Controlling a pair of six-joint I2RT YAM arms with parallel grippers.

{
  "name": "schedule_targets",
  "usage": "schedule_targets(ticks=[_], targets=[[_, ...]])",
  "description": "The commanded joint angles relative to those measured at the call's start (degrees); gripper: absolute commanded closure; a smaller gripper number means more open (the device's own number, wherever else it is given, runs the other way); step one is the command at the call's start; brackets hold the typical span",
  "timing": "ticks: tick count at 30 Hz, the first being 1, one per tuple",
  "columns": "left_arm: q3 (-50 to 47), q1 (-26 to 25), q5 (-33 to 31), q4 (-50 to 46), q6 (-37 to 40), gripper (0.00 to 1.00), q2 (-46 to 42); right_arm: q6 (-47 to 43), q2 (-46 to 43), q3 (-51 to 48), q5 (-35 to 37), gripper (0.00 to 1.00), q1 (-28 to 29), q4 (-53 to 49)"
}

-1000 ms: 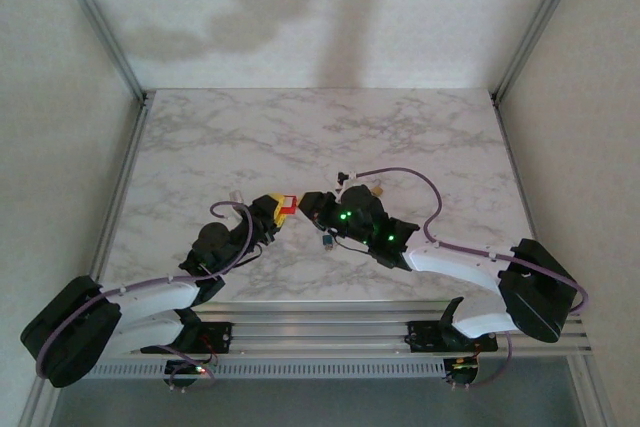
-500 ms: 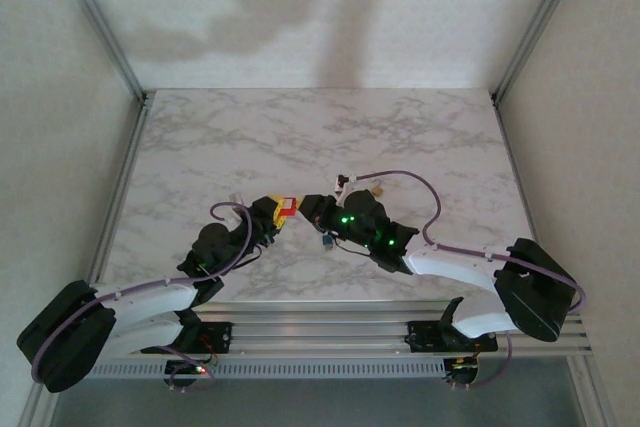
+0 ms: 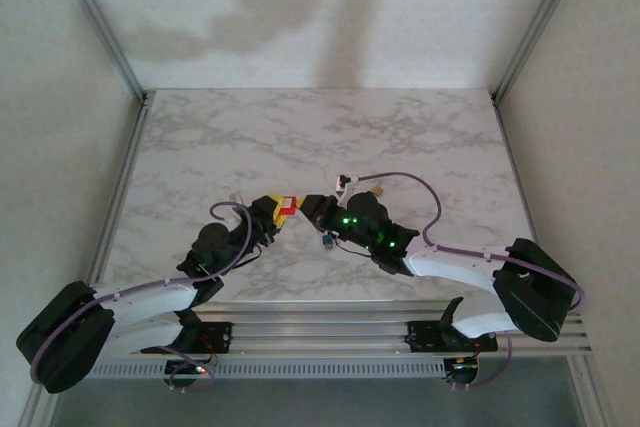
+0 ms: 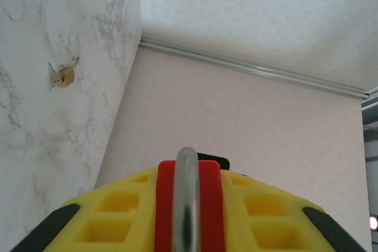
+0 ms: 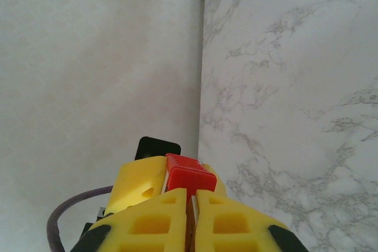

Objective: Lock with the key

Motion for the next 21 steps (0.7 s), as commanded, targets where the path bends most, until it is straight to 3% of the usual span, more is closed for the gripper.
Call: schedule_targets(ticks=[1,8,21], targets=[[1.8,-0.7,0.8,-4.3,0.9,1.00,-0.1,-1.9,0.0,-0.6,-2.1,0.93,1.0,4.7],[2.2,-0.6,-0.1,-5.7,1.6,1.00,-0.7,-1.3,0.4,-1.8,-1.4,1.00,1.0,6.1],[-0.5,-0.8,-5.6,-6.9,0.8,1.00,-5.1,-1.3,1.2,-5.4,0.1,1.00,1.0,11.7]])
